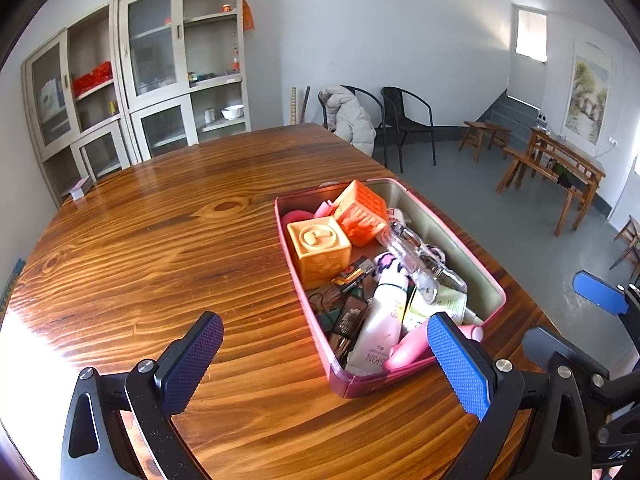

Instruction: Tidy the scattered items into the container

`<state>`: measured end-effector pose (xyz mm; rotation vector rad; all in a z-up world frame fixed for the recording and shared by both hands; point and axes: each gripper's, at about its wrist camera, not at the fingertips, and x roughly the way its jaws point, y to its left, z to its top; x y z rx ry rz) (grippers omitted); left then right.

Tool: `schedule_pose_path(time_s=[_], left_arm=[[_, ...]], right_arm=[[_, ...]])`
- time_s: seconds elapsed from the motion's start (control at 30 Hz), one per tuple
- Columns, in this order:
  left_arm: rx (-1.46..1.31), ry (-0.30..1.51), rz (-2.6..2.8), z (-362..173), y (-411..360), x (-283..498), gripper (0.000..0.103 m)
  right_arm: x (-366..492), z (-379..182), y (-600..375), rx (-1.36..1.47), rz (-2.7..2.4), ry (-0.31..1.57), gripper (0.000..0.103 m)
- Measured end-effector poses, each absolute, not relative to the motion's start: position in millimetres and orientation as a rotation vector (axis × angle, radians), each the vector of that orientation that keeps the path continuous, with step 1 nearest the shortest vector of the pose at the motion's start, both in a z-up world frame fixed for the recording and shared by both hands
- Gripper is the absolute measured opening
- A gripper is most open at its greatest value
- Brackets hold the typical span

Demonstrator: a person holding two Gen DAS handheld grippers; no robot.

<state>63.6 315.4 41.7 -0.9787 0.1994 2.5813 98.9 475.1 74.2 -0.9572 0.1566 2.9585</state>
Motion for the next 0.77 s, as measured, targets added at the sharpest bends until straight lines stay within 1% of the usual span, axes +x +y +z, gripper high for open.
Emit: schedule_pose_path(time_s=[0.47, 0.77], left_arm=[[-0.979, 0.188, 2.59, 43, 325, 43, 0.103], [-0.901, 0.169, 2.629, 50, 325, 44, 0.103]], right_arm=[[81, 74, 483, -0.98, 2.913, 0.083, 0.102], [85, 69, 493, -0.983, 2.911, 0.138, 0.102]])
